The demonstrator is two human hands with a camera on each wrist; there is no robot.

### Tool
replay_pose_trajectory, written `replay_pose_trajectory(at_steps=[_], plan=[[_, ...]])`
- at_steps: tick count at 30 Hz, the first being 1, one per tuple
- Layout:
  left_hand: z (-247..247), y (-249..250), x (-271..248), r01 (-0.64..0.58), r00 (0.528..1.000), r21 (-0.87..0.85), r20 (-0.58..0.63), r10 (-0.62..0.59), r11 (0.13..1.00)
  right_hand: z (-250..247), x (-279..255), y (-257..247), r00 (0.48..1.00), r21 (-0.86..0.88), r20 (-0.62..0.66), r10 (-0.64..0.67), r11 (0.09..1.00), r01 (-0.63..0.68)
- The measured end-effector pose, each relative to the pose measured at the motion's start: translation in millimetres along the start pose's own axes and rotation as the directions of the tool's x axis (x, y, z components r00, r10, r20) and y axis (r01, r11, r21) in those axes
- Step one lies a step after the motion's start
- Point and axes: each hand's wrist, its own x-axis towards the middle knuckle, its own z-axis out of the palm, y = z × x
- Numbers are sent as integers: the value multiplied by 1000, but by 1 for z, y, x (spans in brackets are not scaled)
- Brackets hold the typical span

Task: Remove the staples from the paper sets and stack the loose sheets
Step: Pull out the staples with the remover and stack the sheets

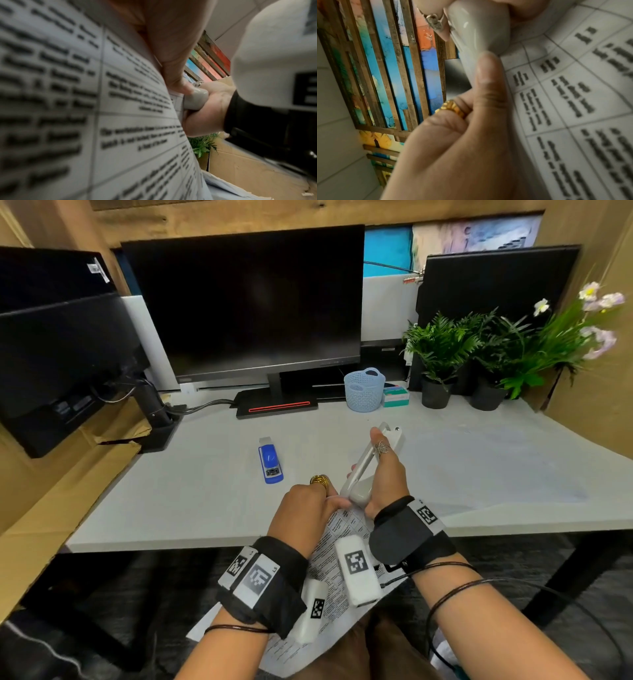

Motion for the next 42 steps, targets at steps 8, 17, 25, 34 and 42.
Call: replay_pose_trajectory(at_steps=[8, 17, 25, 34, 42], plan=[[-1, -4, -1, -18, 1000, 24, -24, 19, 1000, -4, -6, -8, 977, 131, 103, 187, 971, -200], [3, 0, 0, -36, 999, 76, 7, 36, 996, -5, -10, -10, 990, 137, 50, 133, 981, -138], [-3, -7, -3, -35, 999, 48, -19, 36, 998, 2, -2, -11, 969, 36, 143, 200, 978, -207], [-17, -32, -8, 88, 992, -2, -94, -88, 996, 0, 40, -16, 996, -709, 46, 81, 705, -25], [-18, -35, -13, 117, 992, -2, -48, -117, 993, 9, 44, -3, 953, -944, 270, -134, 156, 290]])
